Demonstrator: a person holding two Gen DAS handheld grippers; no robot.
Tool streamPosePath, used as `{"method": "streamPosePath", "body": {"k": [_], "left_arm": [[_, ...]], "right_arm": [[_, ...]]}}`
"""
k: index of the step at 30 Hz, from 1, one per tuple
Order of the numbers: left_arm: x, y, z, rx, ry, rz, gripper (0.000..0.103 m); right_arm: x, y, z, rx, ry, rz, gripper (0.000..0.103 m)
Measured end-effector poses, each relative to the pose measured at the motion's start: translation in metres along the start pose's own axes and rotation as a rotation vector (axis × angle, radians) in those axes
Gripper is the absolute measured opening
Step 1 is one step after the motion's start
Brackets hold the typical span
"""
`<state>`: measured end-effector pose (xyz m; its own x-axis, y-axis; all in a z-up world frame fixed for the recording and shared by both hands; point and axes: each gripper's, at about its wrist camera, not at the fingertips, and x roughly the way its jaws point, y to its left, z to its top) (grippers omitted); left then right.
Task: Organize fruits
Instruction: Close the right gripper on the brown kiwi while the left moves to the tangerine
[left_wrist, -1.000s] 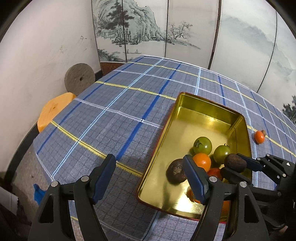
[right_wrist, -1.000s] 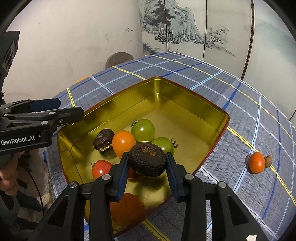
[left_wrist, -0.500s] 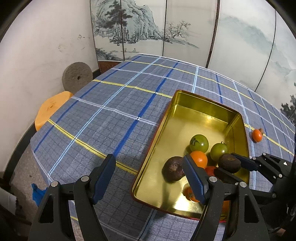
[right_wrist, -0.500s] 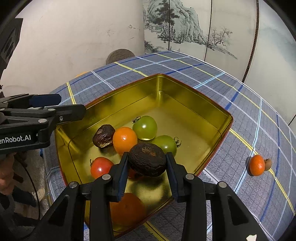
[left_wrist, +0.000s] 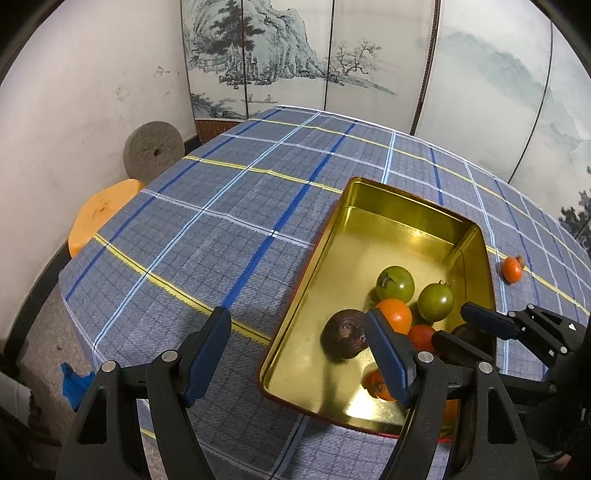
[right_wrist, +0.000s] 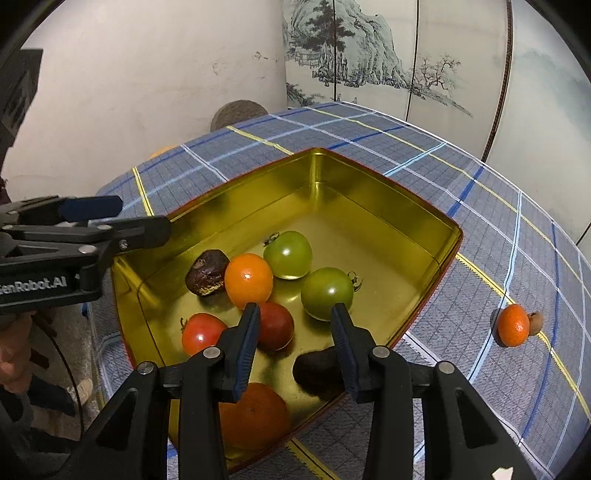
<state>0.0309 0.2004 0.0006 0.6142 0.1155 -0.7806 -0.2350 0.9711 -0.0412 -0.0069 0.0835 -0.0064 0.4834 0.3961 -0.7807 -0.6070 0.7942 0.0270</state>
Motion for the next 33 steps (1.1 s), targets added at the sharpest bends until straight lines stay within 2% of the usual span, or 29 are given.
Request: {"method": "streamPosePath", "body": {"k": [4,7,15,21,33], "left_arm": [[-0.002,-0.007,0.002,0.003,-0.006,-0.015,0.075],[-0.002,-0.016,0.003,0.018,-0.006,-0.03,0.075],[-0.003,-0.049,0.009,0.076,-0.008,-0.076,0.075],[-0.002,-0.084,0.011,0.136,0.0,-0.112,0.075],[0.004,-0.133,0.016,0.213,0.019,-0.164,0.075]], "right_arm": [[-0.015,-0.012,-0.002,0.039,-0.038,0.007,0.037],[-0.027,-0.031,-0.005,0.073,-0.061,-0.027,0.037],[-0.05,-0.118,-0.024,0.209,-0.07,-0.19,0.037],[-0.044,-0.176,-0.044,0.27,-0.019,-0.282,0.037],[-0.013,-0.201,-0.051,0.251,0.016,-0.267,0.037]]}}
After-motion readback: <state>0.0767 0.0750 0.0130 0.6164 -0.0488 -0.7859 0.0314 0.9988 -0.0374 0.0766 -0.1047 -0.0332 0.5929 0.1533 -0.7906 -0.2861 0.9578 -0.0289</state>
